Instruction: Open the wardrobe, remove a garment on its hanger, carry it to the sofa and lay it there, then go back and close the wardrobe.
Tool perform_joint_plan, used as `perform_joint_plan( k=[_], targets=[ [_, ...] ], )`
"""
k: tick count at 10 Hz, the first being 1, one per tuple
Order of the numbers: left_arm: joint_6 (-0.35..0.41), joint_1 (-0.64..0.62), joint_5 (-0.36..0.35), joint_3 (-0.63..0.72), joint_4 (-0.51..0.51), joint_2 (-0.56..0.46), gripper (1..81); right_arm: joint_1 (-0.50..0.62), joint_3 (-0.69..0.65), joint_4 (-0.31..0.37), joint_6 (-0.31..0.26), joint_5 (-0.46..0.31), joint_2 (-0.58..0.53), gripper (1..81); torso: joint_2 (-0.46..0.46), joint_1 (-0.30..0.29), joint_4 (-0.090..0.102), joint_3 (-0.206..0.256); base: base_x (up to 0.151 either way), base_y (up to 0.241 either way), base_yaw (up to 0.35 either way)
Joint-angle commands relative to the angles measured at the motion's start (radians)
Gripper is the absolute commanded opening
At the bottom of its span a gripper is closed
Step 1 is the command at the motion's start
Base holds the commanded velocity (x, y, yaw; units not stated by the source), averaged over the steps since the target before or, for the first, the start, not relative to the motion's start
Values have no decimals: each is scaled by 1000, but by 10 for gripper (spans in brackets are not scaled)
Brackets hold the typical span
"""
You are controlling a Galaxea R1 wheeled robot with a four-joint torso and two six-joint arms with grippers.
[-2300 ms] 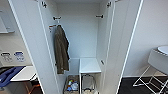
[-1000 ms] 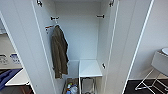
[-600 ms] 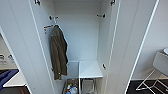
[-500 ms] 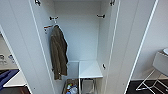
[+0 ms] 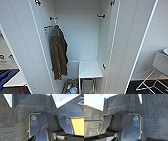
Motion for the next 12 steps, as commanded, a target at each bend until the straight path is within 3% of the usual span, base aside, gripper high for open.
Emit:
perform_joint_plan(
  k=[1,4,6,8,9,11,12],
  targets=[
    [-125,-78,-53,231,-10,-287,811,155,133,45,88,-4,-203,811,0,0,0,0,0,0,0],
    [-242,-141,-125,359,-9,-480,811,255,219,45,144,-3,-317,811,0,0,0,0,0,0,0],
    [-430,-222,-167,371,-7,-618,811,348,235,46,214,-4,-394,811,0,0,0,0,0,0,0],
    [-560,-339,-162,362,4,-709,811,444,230,48,298,-6,-438,811,0,0,0,0,0,0,0],
    [-618,-412,-150,350,2,-766,811,503,232,46,385,-6,-483,811,0,0,0,0,0,0,0],
    [-687,-547,-130,308,5,-835,811,641,221,48,424,-59,-540,811,0,0,0,0,0,0,0],
    [-702,-645,-72,256,5,-837,811,712,213,71,449,-110,-558,811,0,0,0,0,0,0,0]
  ],
)
